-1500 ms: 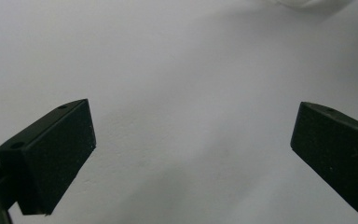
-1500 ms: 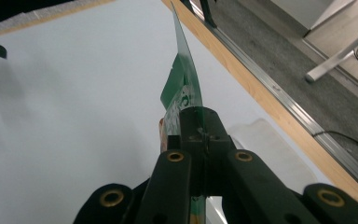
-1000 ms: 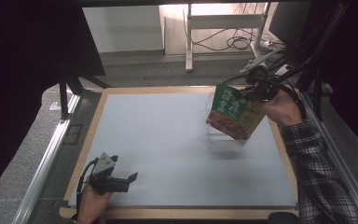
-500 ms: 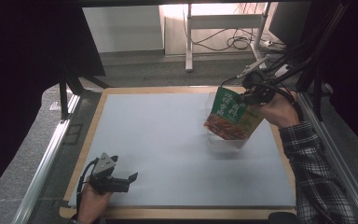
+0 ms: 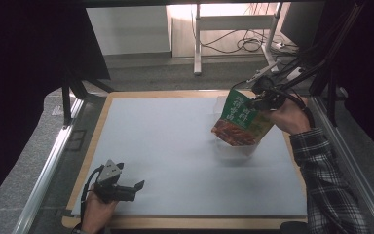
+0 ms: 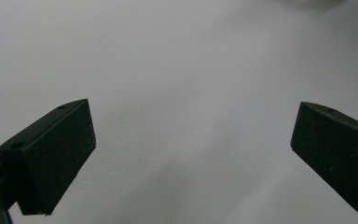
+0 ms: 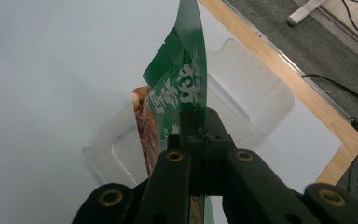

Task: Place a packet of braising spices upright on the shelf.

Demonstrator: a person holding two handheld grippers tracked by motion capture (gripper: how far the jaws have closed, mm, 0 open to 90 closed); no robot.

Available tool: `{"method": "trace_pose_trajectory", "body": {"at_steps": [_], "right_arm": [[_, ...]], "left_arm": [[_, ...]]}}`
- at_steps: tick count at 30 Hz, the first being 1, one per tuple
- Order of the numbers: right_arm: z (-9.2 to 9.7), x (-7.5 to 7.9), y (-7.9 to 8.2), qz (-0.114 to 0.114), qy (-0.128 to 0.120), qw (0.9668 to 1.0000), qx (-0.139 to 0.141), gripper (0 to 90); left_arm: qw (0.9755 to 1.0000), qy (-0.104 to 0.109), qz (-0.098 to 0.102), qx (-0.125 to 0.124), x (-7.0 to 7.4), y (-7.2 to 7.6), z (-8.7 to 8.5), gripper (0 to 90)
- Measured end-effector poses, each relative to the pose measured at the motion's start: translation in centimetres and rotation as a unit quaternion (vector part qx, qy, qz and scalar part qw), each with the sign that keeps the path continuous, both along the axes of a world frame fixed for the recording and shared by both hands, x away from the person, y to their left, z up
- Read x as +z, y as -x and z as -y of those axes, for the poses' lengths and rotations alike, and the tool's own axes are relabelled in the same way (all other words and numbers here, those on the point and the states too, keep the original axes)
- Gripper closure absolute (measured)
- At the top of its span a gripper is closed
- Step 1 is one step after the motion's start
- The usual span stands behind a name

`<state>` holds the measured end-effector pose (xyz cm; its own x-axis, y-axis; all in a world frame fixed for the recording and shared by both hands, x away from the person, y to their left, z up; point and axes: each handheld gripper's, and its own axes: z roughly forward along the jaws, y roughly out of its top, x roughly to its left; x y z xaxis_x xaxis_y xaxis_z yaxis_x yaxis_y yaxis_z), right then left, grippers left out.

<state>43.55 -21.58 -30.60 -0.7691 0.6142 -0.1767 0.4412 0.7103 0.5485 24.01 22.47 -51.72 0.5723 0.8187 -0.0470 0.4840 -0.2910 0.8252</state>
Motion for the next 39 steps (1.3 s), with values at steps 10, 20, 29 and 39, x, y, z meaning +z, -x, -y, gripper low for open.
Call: {"method": "trace_pose_trajectory", "body": {"at_steps": [10,20,29,39], "right_arm": [[0.0,0.2,0.1,-0.027,0.000,0.9996,0.007,89.5],[-1.4,-0.5,-0.1,-0.029,0.015,0.9994,0.009,89.6],[-2.5,-1.1,-0.1,-0.034,0.032,0.9988,0.016,89.7],[-2.1,-2.3,-0.4,-0.042,0.057,0.9975,0.000,89.6]], "left_arm": [[1.0000,-0.003,0.000,-0.002,0.0,-0.1,0.1,0.0],[1.0000,-0.002,0.000,-0.003,0.0,0.0,0.1,0.0],[1.0000,-0.002,0.000,-0.003,0.0,0.0,0.1,0.0],[1.0000,-0.002,0.000,-0.002,0.0,0.0,0.1,0.0]]}}
